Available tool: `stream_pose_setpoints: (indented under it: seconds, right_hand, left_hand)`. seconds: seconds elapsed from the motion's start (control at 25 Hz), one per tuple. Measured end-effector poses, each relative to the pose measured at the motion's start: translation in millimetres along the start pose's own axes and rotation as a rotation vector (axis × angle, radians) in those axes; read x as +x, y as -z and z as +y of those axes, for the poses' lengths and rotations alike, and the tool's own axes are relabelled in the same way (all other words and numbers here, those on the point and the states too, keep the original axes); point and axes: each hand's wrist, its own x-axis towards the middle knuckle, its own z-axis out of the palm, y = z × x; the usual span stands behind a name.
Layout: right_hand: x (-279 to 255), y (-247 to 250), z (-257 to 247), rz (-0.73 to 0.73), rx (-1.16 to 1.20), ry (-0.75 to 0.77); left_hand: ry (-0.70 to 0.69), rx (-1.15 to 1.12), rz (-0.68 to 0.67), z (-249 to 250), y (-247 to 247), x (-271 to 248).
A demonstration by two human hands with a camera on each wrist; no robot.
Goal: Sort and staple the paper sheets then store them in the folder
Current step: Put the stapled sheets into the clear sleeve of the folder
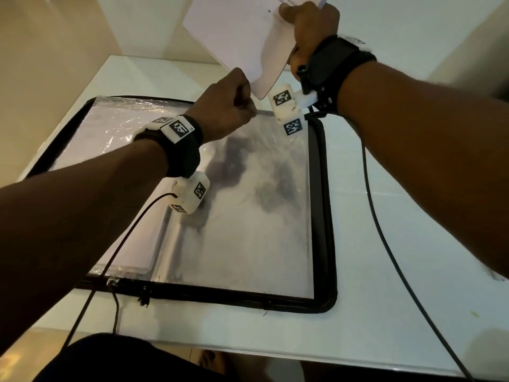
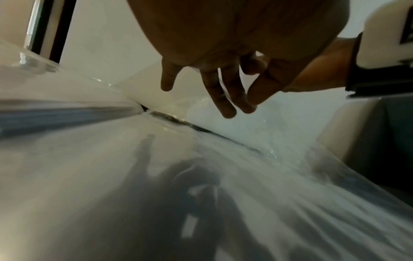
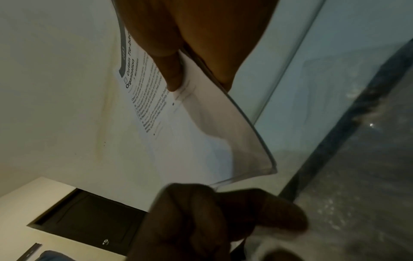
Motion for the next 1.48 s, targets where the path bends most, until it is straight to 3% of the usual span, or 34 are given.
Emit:
stream_pose_setpoints:
  seconds: [0.16, 0.28, 0.36, 0.6, 0.88, 1.12, 1.32, 1.48]
  right_hand:
    - [13.1, -12.5, 27.1, -0.045, -0.018, -0.095]
    - [22.4, -5.6, 47.2, -0.081, -0.022, -0.062]
    - [-0.2, -0.3, 37.2, -0.082, -0.089, -0.061]
    - [1.8, 23.0, 45.0, -0.044, -0.06, -0.027]
    - [-1.8, 29.8, 44.1, -0.186, -0.134, -0.028]
    - [8.4, 38.3, 49.0, -0.251, -0.206, -0.078]
    - [12.7, 38.6, 53.0, -0.257, -0.226, -0.061]
    - [11.3, 41.1, 54.0, -0.231, -0.236, -0.042]
  left_hand:
    - [-0.037, -0.002, 0.149, -6.7, 4.3, 1.8]
    - [0.0, -0.077, 0.154, -11.6, 6.5, 1.7]
    - [0.001, -0.063, 0.176, -11.5, 8.0, -1.2]
    - [-0.026, -0.04, 0.2, -7.6, 8.4, -6.4]
    - [-0.034, -0.079, 0.104, -7.6, 9.9, 1.0]
    - [0.23, 0.273, -0.087, -36.1, 39.8, 9.2]
    - [0.125, 0.405, -0.283, -45.5, 44.0, 10.6]
    - [0.049, 0.445, -0.218, -47.7, 40.2, 14.7]
